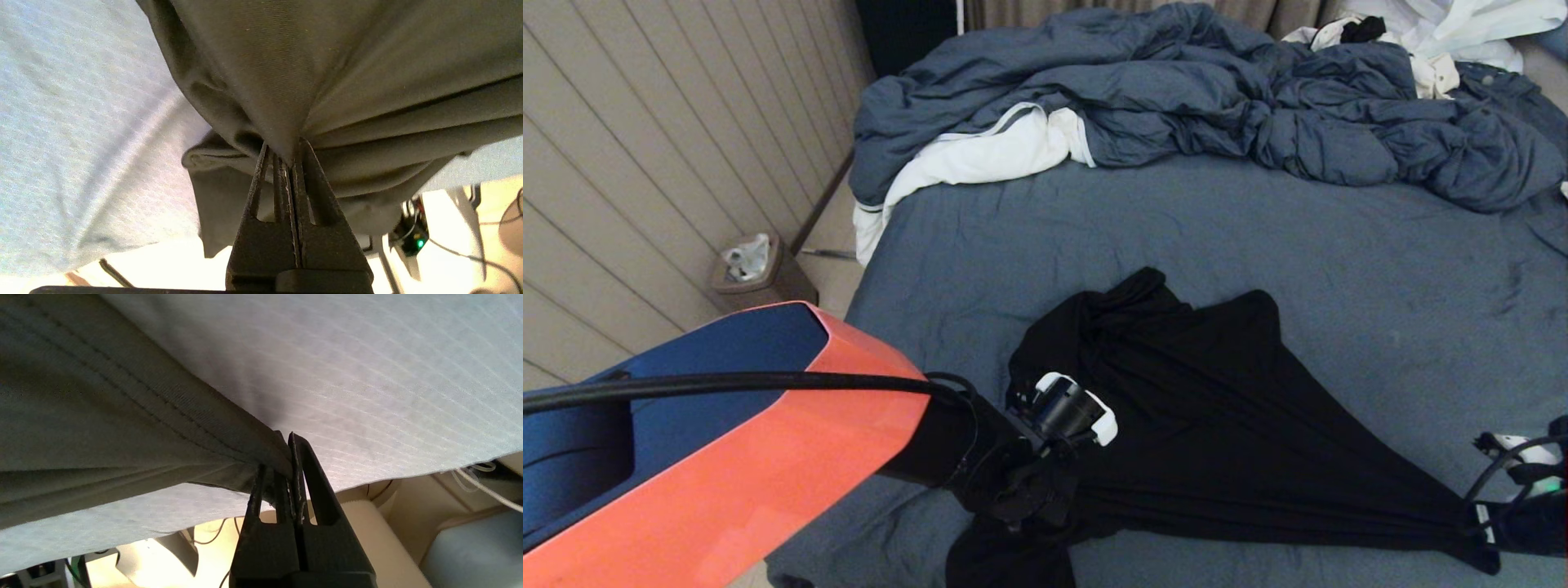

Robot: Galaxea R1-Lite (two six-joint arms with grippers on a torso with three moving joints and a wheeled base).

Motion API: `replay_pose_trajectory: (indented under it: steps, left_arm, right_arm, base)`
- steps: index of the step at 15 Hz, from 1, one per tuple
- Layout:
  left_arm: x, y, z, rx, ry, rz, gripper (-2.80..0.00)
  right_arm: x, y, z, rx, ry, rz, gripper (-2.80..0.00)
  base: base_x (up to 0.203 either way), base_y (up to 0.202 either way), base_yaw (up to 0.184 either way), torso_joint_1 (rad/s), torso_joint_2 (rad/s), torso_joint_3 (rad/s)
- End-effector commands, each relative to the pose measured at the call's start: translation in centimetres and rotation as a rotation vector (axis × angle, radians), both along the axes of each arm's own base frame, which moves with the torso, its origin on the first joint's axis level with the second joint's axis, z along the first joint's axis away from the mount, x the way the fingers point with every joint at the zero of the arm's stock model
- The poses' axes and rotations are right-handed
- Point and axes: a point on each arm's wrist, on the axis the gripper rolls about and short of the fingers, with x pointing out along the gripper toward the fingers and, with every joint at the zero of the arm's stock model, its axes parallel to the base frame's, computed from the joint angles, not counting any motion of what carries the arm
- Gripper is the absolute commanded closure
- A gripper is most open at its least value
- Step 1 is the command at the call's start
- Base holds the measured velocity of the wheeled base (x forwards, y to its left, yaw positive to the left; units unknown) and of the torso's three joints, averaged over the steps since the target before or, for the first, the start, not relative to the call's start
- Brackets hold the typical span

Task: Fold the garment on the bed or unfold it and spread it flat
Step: Unford the black T-shirt

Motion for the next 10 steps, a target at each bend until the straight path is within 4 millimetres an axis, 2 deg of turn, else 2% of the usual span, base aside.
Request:
replay_pose_trajectory:
  steps: [1, 7, 10]
  left_arm:
    - [-0.9, -0.6, -0.6, 0.015, 0.01, -0.024, 0.0]
    - [-1.5, -2.9, -1.0, -0.008, -0.003, -0.068, 0.0]
    - [-1.3, -3.2, -1.2, -0.012, -0.005, -0.067, 0.0]
  right_arm:
    - [-0.3, -1.1, -0.1, 0.0, 0.002, -0.029, 0.0]
    - [-1.8, -3.1, 0.0, -0.012, 0.003, -0.095, 0.0]
    - [-2.7, -4.0, -0.1, -0.012, 0.007, -0.13, 0.0]
  base:
    - [0.0, 0.0, 0.0, 0.0, 0.0, 0.0]
    - [0.0, 0.0, 0.0, 0.0, 0.0, 0.0]
    - [0.0, 0.0, 0.0, 0.0, 0.0, 0.0]
